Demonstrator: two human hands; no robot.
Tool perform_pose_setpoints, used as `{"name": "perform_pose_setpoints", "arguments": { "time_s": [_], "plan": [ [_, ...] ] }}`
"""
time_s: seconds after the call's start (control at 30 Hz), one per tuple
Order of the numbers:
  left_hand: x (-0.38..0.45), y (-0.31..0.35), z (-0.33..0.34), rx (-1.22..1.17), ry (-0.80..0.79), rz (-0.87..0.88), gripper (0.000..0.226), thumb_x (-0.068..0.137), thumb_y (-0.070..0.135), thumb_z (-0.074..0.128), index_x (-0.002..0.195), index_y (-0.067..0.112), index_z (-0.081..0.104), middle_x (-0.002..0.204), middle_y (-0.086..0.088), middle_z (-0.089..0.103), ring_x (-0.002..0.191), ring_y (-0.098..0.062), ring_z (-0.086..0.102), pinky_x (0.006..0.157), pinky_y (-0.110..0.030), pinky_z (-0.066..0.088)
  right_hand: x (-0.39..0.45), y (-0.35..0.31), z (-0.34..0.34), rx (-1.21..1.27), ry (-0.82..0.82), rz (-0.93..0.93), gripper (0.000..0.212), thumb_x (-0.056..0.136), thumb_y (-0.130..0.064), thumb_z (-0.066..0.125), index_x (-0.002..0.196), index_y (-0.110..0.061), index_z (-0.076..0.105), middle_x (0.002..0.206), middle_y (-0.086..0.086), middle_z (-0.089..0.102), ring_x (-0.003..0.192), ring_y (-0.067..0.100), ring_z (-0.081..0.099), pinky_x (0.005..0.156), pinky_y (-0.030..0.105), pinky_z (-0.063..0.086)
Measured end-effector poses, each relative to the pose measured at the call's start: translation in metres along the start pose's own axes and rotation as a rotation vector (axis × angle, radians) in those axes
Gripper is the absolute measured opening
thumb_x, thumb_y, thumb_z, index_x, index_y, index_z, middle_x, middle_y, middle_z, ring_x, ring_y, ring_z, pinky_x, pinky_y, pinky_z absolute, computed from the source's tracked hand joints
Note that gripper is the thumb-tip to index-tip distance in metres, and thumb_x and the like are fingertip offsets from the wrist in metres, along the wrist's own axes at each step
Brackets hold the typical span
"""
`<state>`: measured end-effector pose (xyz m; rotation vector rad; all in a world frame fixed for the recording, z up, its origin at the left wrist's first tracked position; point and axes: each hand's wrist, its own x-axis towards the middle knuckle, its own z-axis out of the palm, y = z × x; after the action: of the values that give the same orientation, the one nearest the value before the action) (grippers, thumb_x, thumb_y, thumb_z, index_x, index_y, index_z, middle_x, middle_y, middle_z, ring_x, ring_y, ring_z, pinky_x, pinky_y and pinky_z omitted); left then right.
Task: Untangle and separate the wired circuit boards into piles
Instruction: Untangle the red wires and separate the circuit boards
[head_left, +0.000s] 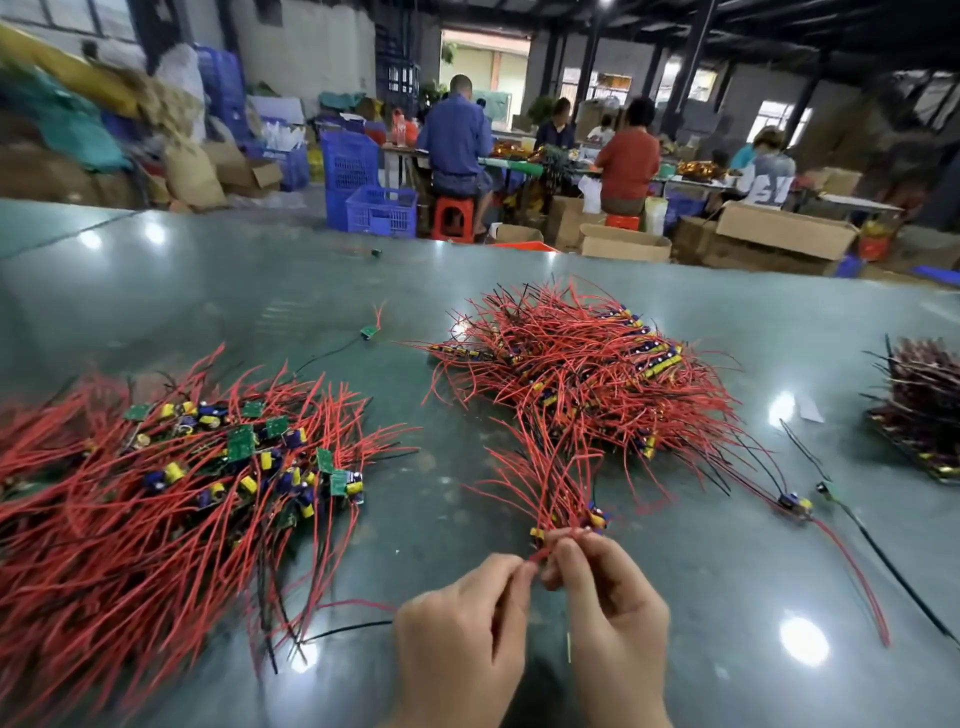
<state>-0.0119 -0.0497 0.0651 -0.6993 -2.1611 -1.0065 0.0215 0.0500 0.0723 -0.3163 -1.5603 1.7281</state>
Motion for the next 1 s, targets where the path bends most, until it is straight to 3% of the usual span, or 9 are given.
{"name": "perform_pose_setpoints", "arguments": {
  "time_s": [0.07,0.17,0.3,0.5,0.63,0.77,0.83,1.0],
  "plan": [
    [-0.001,0.003,0.0,0.024,0.035,0.011,0.041,0.092,0.041,0.043,0.068,0.025,0.07,0.048,0.006,0.057,0.036,-0.015,0.048,0.038,-0.023,0.033,-0.003,0.0,0.002,0.009,0.016,-0.041,0.018,0.081,0.015,0.054,0.074,0.003,0.064,0.064,0.007,0.068,0.05,0.005,0.057,0.054,0.012,0.048],
    [0.001,0.006,0.001,0.041,0.054,0.02,0.046,0.095,0.041,0.039,0.068,0.023,0.071,0.049,0.006,0.058,0.037,-0.015,0.049,0.038,-0.023,0.034,0.0,-0.002,0.004,0.08,0.012,-0.023,0.01,0.08,0.006,0.054,0.074,0.001,0.062,0.07,0.005,0.069,0.054,0.004,0.058,0.056,0.014,0.049],
    [-0.002,0.005,0.001,0.022,-0.02,0.03,0.027,0.089,0.036,0.049,0.073,0.023,0.068,0.053,0.007,0.06,0.045,-0.014,0.053,0.04,-0.023,0.032,0.003,-0.001,0.002,0.14,-0.062,0.084,0.025,0.082,0.004,0.059,0.065,-0.012,0.067,0.064,-0.002,0.064,0.058,0.004,0.057,0.056,0.014,0.048],
    [0.002,0.006,0.001,0.005,-0.088,-0.024,0.029,0.087,0.039,0.047,0.072,0.025,0.067,0.053,0.007,0.061,0.049,-0.014,0.056,0.04,-0.025,0.032,0.014,-0.006,-0.002,0.076,-0.165,0.172,0.031,0.087,0.003,0.058,0.063,-0.013,0.07,0.061,-0.001,0.064,0.058,0.005,0.058,0.057,0.015,0.048],
    [0.001,0.007,0.003,0.095,-0.057,0.058,0.028,0.086,0.036,0.05,0.068,0.023,0.067,0.052,0.004,0.059,0.045,-0.016,0.053,0.038,-0.027,0.031,0.016,-0.011,-0.005,-0.11,-0.178,0.085,0.028,0.088,0.002,0.058,0.076,-0.019,0.071,0.069,-0.003,0.07,0.064,0.005,0.062,0.063,0.016,0.05],
    [0.008,-0.001,0.005,0.271,-0.005,0.276,0.023,0.084,0.031,0.055,0.073,0.02,0.073,0.05,0.003,0.056,0.041,-0.017,0.054,0.035,-0.024,0.034,0.019,-0.01,-0.004,-0.254,-0.158,0.076,0.024,0.091,-0.002,0.054,0.084,-0.018,0.071,0.073,-0.004,0.071,0.068,0.008,0.063,0.072,0.028,0.054],
    [0.011,-0.003,0.005,0.285,0.006,0.301,0.026,0.086,0.03,0.053,0.075,0.019,0.074,0.051,0.004,0.057,0.041,-0.017,0.055,0.035,-0.024,0.036,0.021,-0.011,-0.004,-0.195,-0.142,0.133,0.026,0.092,-0.004,0.052,0.08,-0.015,0.072,0.071,-0.005,0.071,0.064,0.006,0.06,0.065,0.024,0.051],
    [0.011,0.004,0.002,0.132,-0.031,0.158,0.027,0.087,0.034,0.052,0.073,0.021,0.071,0.059,0.008,0.067,0.045,-0.017,0.062,0.035,-0.025,0.043,0.026,-0.021,-0.006,-0.028,-0.095,0.23,0.025,0.095,-0.007,0.049,0.086,-0.011,0.072,0.064,-0.001,0.068,0.054,0.003,0.053,0.051,0.014,0.044]
  ]
}}
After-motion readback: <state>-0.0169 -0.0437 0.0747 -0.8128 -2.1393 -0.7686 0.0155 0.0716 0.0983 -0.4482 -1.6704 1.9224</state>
